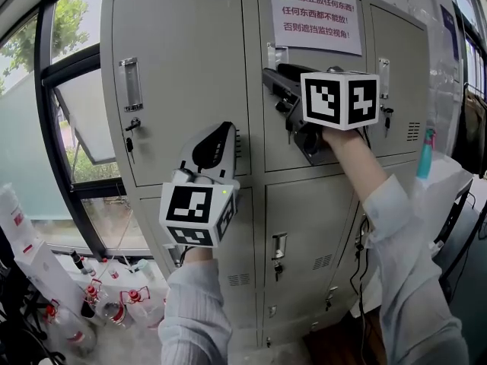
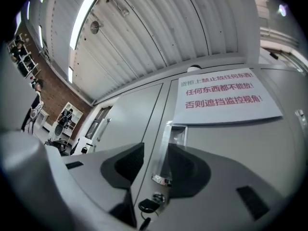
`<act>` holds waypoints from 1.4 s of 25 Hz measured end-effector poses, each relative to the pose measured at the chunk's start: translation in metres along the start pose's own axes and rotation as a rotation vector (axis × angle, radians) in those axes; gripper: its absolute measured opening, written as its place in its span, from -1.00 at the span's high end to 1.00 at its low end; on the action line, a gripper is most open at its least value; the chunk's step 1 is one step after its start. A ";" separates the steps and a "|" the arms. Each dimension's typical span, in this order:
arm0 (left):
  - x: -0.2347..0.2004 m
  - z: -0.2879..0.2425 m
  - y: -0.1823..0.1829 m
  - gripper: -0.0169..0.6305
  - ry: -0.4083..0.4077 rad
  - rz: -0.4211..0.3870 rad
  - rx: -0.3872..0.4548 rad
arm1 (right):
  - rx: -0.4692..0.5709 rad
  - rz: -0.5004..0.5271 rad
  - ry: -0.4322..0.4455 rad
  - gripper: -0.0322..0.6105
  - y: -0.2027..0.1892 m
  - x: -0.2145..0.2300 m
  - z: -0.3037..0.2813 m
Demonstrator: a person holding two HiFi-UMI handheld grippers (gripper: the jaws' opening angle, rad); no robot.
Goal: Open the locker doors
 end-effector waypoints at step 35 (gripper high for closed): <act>0.017 0.016 0.000 0.91 -0.033 0.009 -0.034 | -0.011 0.127 -0.104 0.47 0.022 -0.022 0.044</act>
Point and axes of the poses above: the fingertips, and each gripper's own axes: z backward along the fingers, x to its right, y out of its top, the point moved 8 cm from there along z, backward along the fingers, and after that the axes turned 10 degrees about z, right-handed, at the moved point
